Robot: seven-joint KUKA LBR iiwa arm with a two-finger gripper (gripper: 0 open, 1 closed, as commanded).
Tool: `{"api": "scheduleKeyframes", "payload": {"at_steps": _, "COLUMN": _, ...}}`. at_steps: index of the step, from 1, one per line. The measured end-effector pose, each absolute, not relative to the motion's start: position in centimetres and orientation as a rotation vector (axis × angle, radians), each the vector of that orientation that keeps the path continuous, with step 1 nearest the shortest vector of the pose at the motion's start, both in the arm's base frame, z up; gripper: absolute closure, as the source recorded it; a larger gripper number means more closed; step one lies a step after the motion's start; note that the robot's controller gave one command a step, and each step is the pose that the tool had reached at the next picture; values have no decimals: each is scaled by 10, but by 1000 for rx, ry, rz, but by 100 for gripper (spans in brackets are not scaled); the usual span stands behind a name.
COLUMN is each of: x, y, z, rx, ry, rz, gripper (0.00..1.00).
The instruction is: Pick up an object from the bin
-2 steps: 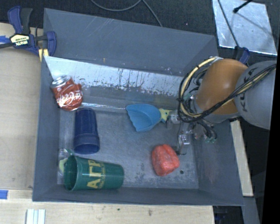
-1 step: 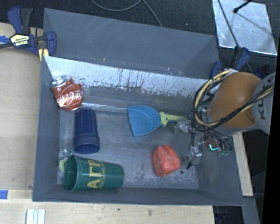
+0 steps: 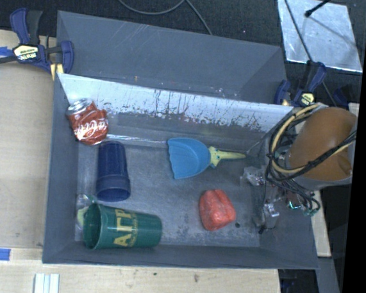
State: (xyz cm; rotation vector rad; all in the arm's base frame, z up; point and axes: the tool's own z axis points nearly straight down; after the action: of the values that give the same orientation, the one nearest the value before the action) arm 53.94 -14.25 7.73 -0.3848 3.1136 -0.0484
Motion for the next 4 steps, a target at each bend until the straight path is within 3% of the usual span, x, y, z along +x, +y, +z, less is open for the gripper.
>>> {"api": "scheduleKeyframes", "payload": {"at_steps": 1, "x": 556, "y": -94, "z": 75, "rx": -301, "ry": 3114, "rz": -46, "gripper": 0}}
{"api": "scheduleKeyframes", "payload": {"at_steps": 2, "x": 547, "y": -60, "z": 73, "rx": -366, "ry": 3109, "rz": -41, "gripper": 0}}
{"api": "scheduleKeyframes", "payload": {"at_steps": 3, "x": 538, "y": -64, "z": 71, "rx": -270, "ry": 3118, "rz": -45, "gripper": 0}}
{"api": "scheduleKeyframes", "payload": {"at_steps": 4, "x": 525, "y": -44, "z": 71, "rx": 0, "ry": 3126, "rz": -43, "gripper": 0}}
